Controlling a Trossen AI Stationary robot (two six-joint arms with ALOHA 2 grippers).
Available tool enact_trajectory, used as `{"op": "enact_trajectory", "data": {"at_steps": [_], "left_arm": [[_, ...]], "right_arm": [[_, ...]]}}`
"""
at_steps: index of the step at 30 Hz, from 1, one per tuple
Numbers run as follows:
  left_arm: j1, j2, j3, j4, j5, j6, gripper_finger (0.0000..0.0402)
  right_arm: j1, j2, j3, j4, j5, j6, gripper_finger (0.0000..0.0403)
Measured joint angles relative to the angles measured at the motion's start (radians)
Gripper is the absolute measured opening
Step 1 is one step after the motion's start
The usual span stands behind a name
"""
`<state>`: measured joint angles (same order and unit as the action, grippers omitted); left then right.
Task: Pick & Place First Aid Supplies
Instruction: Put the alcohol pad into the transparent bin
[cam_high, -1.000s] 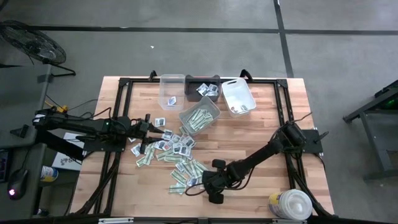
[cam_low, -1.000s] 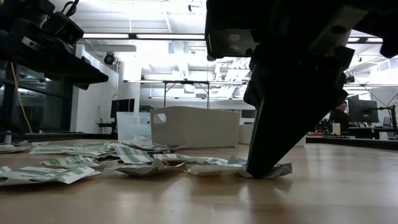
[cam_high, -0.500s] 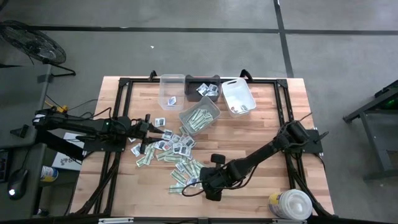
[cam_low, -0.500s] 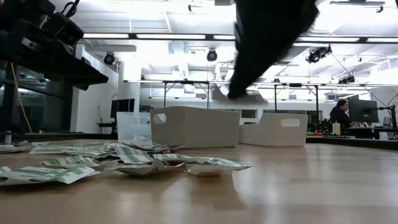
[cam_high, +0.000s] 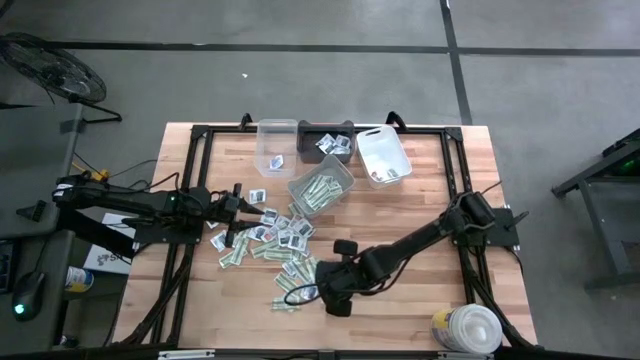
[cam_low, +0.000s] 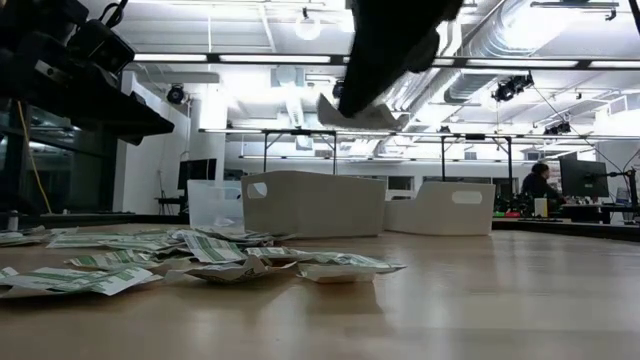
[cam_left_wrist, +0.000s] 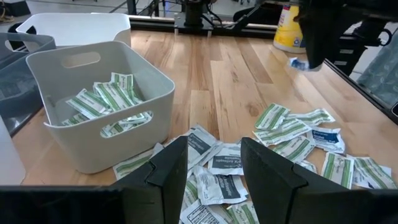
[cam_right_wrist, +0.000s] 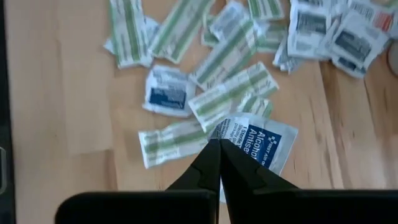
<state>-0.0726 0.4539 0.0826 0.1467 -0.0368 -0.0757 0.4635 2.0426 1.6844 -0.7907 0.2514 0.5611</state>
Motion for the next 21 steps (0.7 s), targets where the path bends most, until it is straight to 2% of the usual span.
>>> {"op": "enact_trajectory", "data": {"at_steps": [9,17,21], "left_arm": [[0.000,0.000,0.000,0.000,0.000,0.000,0.0149],[0.000,0.000,0.000,0.014,-0.001,0.000,0.0149],[0.000,0.000,0.000,0.022,-0.001,-0.001,0.0149]], "right_arm": [[-0.021,-0.001,0.094,0.011,0.002,-0.092,0.0000],[-0.059,-0.001,0.158,0.056,-0.104,-0.206,0.0000],[-0.069,-0.001,0.168,0.058,-0.109,-0.229,0.0000]]}}
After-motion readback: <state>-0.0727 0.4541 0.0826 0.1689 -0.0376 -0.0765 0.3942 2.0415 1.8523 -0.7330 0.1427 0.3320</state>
